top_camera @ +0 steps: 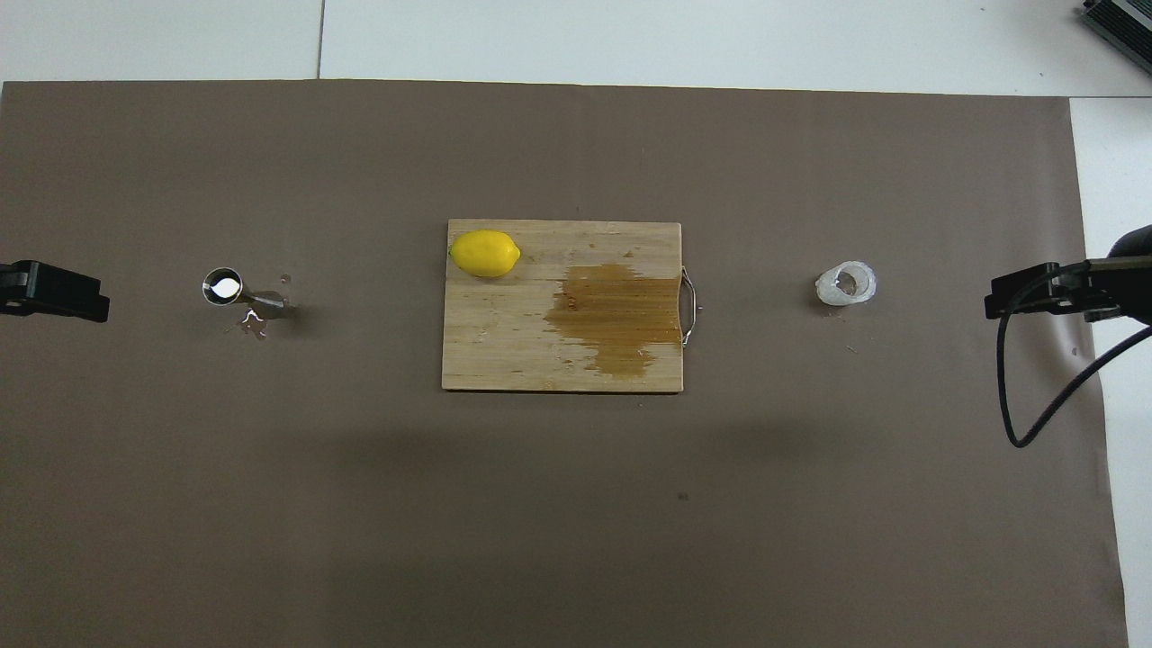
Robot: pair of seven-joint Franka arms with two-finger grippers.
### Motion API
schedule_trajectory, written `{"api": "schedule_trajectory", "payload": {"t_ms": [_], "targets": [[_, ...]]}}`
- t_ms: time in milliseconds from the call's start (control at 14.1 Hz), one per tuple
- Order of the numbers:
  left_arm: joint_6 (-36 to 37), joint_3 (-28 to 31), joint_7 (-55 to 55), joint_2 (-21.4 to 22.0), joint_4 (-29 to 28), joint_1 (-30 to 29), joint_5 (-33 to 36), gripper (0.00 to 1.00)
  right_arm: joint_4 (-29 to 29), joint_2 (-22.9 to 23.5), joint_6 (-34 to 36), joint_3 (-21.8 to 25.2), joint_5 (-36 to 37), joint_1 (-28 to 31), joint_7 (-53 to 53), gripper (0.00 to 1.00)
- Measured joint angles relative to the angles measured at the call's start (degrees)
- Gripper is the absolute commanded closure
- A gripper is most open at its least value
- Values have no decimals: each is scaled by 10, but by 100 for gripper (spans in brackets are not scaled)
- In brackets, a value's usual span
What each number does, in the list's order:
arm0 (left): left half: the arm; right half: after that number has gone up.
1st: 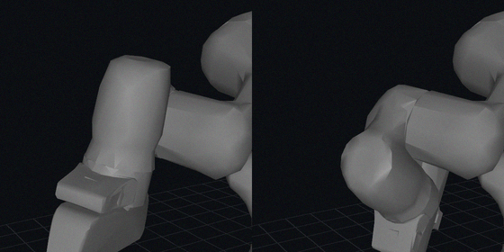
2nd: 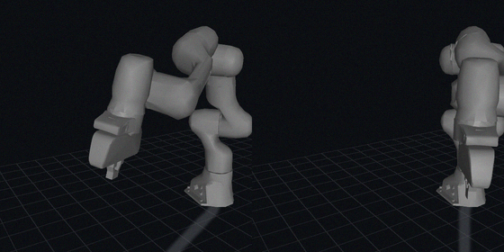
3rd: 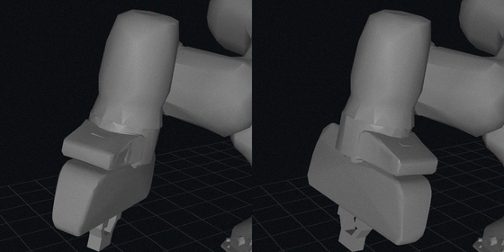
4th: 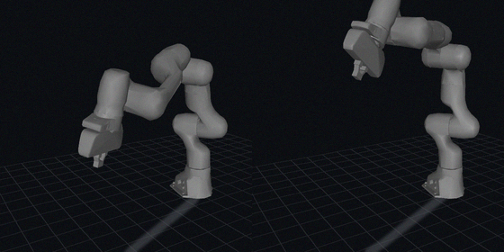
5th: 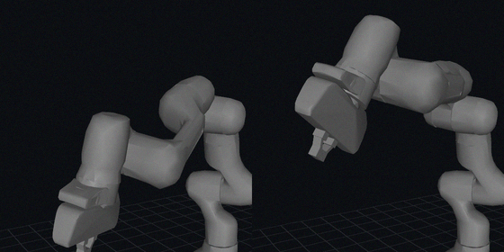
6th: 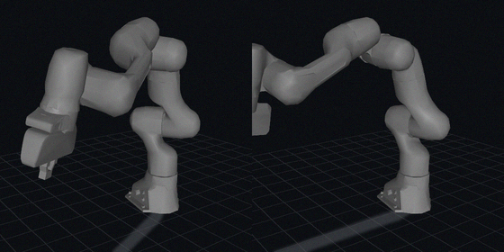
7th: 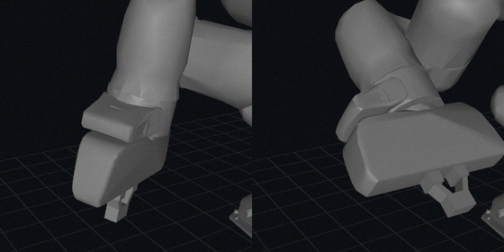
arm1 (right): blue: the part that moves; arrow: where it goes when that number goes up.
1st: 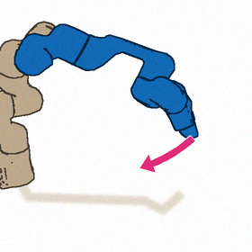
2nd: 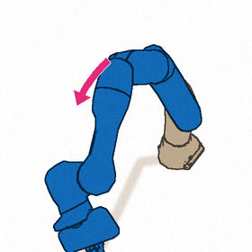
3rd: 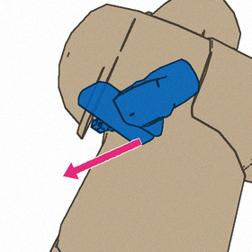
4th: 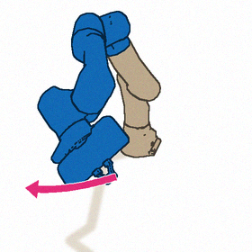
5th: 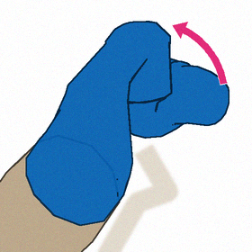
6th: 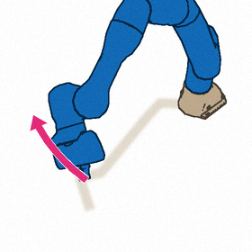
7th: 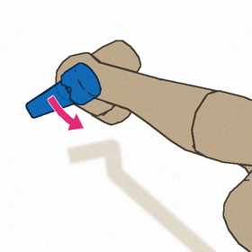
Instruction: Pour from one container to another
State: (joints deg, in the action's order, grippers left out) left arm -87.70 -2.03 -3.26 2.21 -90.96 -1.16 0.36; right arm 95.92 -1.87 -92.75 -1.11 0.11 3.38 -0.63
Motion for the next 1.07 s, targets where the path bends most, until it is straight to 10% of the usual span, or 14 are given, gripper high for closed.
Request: {"api": "schedule_trajectory", "payload": {"t_ms": [1067], "targets": [[-8,1,1,10,-31,2,-10,0,0,0,0,0,0,0,0,0]]}}
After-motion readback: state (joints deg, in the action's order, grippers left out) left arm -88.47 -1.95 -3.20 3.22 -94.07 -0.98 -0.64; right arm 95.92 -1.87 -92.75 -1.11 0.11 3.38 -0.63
